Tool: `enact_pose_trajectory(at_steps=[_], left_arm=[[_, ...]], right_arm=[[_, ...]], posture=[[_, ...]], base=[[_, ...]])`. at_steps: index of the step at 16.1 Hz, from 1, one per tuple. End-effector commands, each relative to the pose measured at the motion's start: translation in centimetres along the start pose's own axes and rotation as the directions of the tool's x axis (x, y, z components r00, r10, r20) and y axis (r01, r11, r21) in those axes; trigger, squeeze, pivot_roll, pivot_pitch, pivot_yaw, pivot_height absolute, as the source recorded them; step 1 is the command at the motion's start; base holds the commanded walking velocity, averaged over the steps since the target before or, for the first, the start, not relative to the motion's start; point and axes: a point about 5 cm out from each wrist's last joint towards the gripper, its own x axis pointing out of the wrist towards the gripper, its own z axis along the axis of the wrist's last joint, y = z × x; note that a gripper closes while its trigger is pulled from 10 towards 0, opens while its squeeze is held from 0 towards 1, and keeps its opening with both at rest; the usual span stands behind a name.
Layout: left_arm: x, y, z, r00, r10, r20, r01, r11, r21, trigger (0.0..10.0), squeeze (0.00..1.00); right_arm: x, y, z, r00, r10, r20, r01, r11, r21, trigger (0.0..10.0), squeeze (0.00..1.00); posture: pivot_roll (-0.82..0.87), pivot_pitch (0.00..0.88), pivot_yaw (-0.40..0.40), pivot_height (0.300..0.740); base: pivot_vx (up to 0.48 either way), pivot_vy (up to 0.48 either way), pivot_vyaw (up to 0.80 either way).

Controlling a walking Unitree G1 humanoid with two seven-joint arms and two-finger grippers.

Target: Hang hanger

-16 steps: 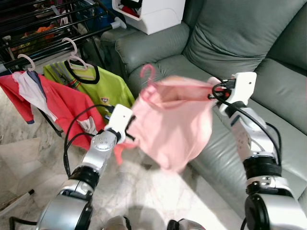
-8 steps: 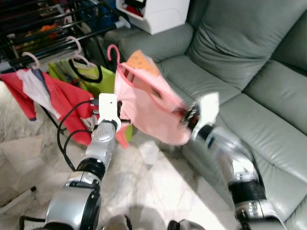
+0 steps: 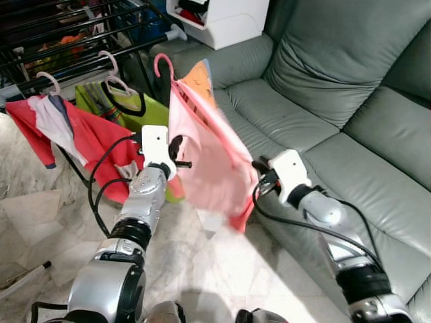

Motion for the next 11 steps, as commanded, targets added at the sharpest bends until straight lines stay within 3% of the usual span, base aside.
enact_pose_trajectory(at_steps=[1,3,5,6,8,10,11], left_arm=[[0.2,0.6,1.3,0.999,0.009,0.053,-0.009,1.0,-0.003,0.0,0.0],[0.3,1.1,1.5,0.998,0.03,0.051,-0.029,0.999,-0.029,0.0,0.0],[0.3,1.1,1.8,0.998,0.0,0.066,0.001,1.0,-0.007,0.0,0.0],[0.2,0.9,2.2,0.991,-0.106,0.075,0.1,0.992,0.081,0.0,0.0],[-0.5,1.0,1.8,0.973,-0.225,0.053,0.21,0.957,0.199,0.0,0.0],[-1.5,1.3,1.0,0.947,-0.321,0.014,0.306,0.915,0.264,0.0,0.0],[-2.7,1.4,0.4,0.903,-0.428,-0.03,0.414,0.849,0.328,0.0,0.0]], right_arm=[[-0.1,0.9,0.8,0.998,0.045,0.048,-0.042,0.997,-0.061,10.0,1.0],[-0.5,1.8,1.0,0.994,0.066,0.092,-0.059,0.996,-0.07,10.0,1.0],[-0.7,2.6,1.4,0.978,0.155,0.137,-0.161,0.986,0.036,10.0,1.0],[-1.3,2.3,2.2,0.954,0.252,0.166,-0.265,0.962,0.066,10.0,1.0],[-2.0,0.8,2.6,0.943,0.293,0.156,-0.296,0.955,-0.006,10.0,1.0],[-2.6,-1.4,2.4,0.957,0.259,0.131,-0.254,0.966,-0.054,10.0,1.0],[-3.4,-3.4,2.0,0.966,0.242,0.091,-0.235,0.968,-0.085,10.0,1.0]], posture=[[-0.06,0.067,0.008,0.74],[-0.06,0.068,0.007,0.74],[-0.06,0.068,0.011,0.74],[-0.07,0.069,0.015,0.74],[-0.07,0.07,0.021,0.74],[-0.07,0.07,0.024,0.74],[-0.07,0.07,0.026,0.74]], base=[[0.0,0.0,0.0],[0.0,0.0,0.0],[0.0,0.0,0.0],[0.0,0.0,0.0],[0.0,0.0,0.0],[0.0,0.0,0.0],[0.0,0.0,0.0]])
